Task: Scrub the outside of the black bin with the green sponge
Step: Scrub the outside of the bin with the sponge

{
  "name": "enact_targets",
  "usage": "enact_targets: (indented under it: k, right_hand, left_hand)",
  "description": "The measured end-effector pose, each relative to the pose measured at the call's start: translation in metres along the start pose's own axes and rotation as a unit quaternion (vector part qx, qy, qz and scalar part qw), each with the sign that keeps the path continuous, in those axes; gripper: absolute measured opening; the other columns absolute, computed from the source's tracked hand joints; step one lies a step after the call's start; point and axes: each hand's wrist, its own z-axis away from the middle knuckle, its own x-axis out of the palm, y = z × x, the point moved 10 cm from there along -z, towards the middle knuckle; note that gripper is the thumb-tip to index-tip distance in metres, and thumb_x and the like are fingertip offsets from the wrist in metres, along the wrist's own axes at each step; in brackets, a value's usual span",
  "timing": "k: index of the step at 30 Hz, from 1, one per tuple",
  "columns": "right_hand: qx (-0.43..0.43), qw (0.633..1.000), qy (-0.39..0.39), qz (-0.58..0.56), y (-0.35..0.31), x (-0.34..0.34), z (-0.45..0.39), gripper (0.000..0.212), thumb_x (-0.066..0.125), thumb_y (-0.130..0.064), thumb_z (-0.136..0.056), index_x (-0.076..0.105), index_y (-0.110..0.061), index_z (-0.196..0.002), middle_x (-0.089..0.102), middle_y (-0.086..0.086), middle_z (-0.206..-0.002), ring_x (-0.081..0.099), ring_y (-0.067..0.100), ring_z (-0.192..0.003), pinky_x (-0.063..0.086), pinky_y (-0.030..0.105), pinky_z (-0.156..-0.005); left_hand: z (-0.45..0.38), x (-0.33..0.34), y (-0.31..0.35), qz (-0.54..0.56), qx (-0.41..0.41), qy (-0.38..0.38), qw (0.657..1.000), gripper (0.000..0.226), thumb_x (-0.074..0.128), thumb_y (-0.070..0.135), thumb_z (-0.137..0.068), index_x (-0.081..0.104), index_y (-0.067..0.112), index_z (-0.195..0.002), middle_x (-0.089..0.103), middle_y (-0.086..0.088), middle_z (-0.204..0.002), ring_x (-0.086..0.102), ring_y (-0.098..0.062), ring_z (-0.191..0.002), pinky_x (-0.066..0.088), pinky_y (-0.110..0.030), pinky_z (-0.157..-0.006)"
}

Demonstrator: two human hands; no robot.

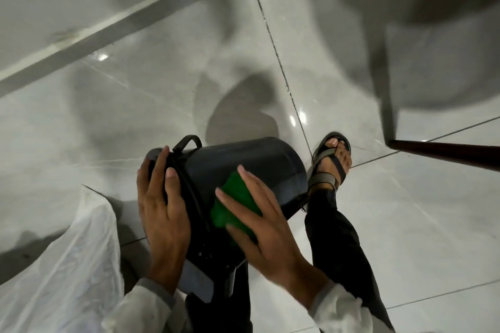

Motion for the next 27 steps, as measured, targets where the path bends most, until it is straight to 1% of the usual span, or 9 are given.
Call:
enact_targets:
  k: [3,6,10,14,17,20,23,25,27]
  right_hand:
    - [0.067,0.997,0.037,0.022,0.017,-0.011,-0.07,0.049,0.05,-0.046,-0.102,0.057,-0.03,-0.147,0.055,0.014,-0.156,0.055,0.034,-0.141,0.048,0.048,-0.116]
    - [0.202,0.979,-0.029,0.027,0.075,-0.008,-0.124,0.042,0.063,-0.041,-0.099,0.063,-0.022,-0.137,0.07,0.014,-0.136,0.067,0.04,-0.123,0.055,0.052,-0.106]
    - [0.382,0.922,-0.062,-0.001,0.174,-0.018,-0.103,0.036,0.067,-0.039,-0.099,0.061,-0.017,-0.126,0.07,0.016,-0.131,0.065,0.039,-0.122,0.051,0.04,-0.099]
    - [0.452,0.892,0.006,-0.018,0.221,-0.034,-0.061,0.037,0.063,-0.039,-0.101,0.064,-0.014,-0.127,0.071,0.019,-0.131,0.065,0.042,-0.123,0.052,0.048,-0.107]
    - [0.42,0.905,0.058,-0.033,0.198,-0.043,-0.042,0.038,0.06,-0.043,-0.1,0.062,-0.017,-0.128,0.071,0.015,-0.13,0.067,0.039,-0.123,0.053,0.046,-0.107]
    - [0.258,0.959,0.079,-0.089,0.106,-0.045,-0.032,0.043,0.062,-0.045,-0.096,0.062,-0.022,-0.132,0.062,0.005,-0.144,0.058,0.023,-0.136,0.046,0.033,-0.114]
    - [0.12,0.985,0.043,-0.117,0.032,-0.028,0.01,0.041,0.06,-0.048,-0.101,0.056,-0.028,-0.137,0.038,-0.003,-0.168,0.037,0.011,-0.156,0.035,0.023,-0.125]
    - [0.111,0.987,0.06,-0.098,0.038,-0.024,0.032,0.042,0.053,-0.054,-0.105,0.051,-0.03,-0.139,0.031,-0.003,-0.172,0.033,0.011,-0.159,0.033,0.022,-0.127]
    - [0.172,0.975,0.119,-0.07,0.081,-0.029,0.035,0.045,0.048,-0.06,-0.104,0.049,-0.03,-0.138,0.041,0.002,-0.166,0.04,0.011,-0.153,0.035,0.027,-0.126]
  left_hand:
    - [0.01,0.004,0.005,-0.013,0.019,-0.011,1.0,0.064,0.029,0.055,-0.104,0.051,0.032,-0.16,0.039,-0.01,-0.176,0.028,-0.025,-0.167,0.023,-0.054,-0.138]
    - [0.022,0.014,0.021,-0.028,0.028,-0.032,0.999,0.052,0.029,0.056,-0.102,0.046,0.047,-0.151,0.035,-0.009,-0.178,0.024,-0.03,-0.169,0.02,-0.071,-0.134]
    - [0.037,0.035,0.036,-0.072,0.056,-0.077,0.993,0.049,0.029,0.059,-0.102,0.044,0.062,-0.148,0.03,-0.001,-0.18,0.015,-0.02,-0.171,0.01,-0.073,-0.135]
    - [0.044,0.052,0.037,-0.131,0.108,-0.129,0.977,0.053,0.027,0.056,-0.106,0.028,0.06,-0.158,0.021,0.0,-0.182,0.005,-0.018,-0.172,-0.002,-0.065,-0.133]
    - [0.044,0.052,0.041,-0.126,0.104,-0.134,0.977,0.05,0.026,0.055,-0.106,0.038,0.061,-0.154,0.021,-0.001,-0.182,0.005,-0.018,-0.172,-0.002,-0.068,-0.134]
    - [0.036,0.039,0.043,-0.085,0.067,-0.105,0.989,0.049,0.027,0.054,-0.104,0.05,0.059,-0.146,0.029,-0.006,-0.18,0.016,-0.026,-0.171,0.009,-0.076,-0.134]
    - [0.022,0.026,0.036,-0.081,0.051,-0.092,0.991,0.051,0.032,0.059,-0.101,0.054,0.053,-0.146,0.035,-0.011,-0.177,0.026,-0.034,-0.168,0.019,-0.08,-0.129]
    - [0.017,0.026,0.035,-0.098,0.048,-0.112,0.988,0.057,0.041,0.071,-0.092,0.047,0.05,-0.146,0.034,-0.006,-0.177,0.023,-0.031,-0.169,0.015,-0.079,-0.131]
    - [0.014,0.029,0.035,-0.106,0.051,-0.121,0.986,0.066,0.05,0.077,-0.082,0.045,0.051,-0.143,0.034,-0.003,-0.177,0.019,-0.027,-0.17,0.015,-0.076,-0.132]
